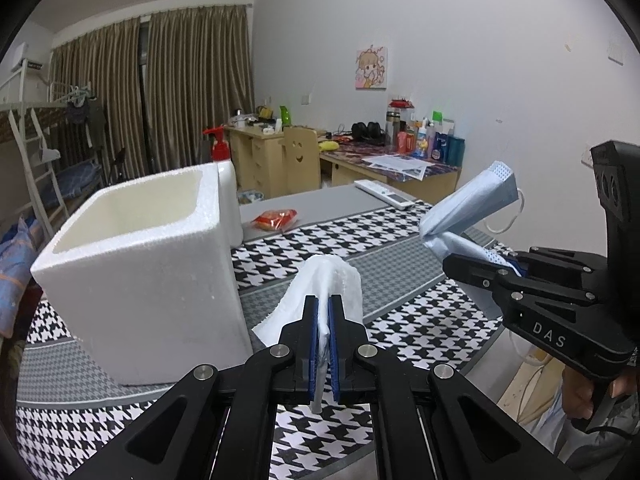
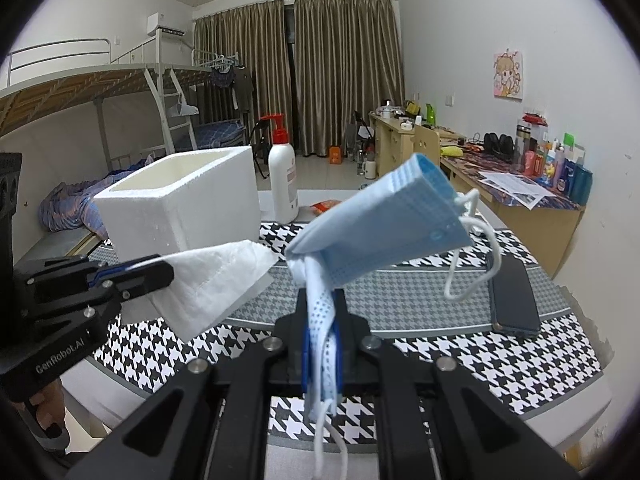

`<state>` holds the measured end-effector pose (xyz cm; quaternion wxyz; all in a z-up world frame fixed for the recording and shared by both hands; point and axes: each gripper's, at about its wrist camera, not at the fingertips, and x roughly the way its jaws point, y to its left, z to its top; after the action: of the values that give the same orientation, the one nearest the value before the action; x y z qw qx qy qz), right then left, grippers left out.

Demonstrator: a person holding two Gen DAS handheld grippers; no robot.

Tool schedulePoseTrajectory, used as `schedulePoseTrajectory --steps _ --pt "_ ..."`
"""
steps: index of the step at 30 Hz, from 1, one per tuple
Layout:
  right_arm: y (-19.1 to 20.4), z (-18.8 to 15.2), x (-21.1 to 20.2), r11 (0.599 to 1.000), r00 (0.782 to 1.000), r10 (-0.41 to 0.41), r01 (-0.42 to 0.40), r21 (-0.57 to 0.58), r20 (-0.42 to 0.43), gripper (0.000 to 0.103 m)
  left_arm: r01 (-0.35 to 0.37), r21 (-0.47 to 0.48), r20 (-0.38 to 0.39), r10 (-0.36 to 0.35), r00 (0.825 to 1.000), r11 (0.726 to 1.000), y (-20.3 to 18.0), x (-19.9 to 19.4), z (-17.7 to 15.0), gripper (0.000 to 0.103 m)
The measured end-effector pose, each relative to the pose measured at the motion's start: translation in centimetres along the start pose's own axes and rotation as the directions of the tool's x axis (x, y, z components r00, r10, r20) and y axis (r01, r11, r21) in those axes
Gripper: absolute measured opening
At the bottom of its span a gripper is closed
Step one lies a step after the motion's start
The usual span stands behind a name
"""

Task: Organize soft objects
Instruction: 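Lift the tissue and mask with both grippers toward the foam box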

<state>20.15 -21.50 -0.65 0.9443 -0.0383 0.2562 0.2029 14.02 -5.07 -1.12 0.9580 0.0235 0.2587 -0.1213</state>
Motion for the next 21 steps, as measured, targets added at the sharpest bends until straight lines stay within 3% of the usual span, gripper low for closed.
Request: schedulePoseTrajectory --steps 21 --pt "-0.3 2.2 0.7 1.000 0.999 -0.007 0.006 0.020 0.043 0.012 0.015 -0.005 0.044 -0.015 0.999 1.000 1.1 0.5 3.6 0.004"
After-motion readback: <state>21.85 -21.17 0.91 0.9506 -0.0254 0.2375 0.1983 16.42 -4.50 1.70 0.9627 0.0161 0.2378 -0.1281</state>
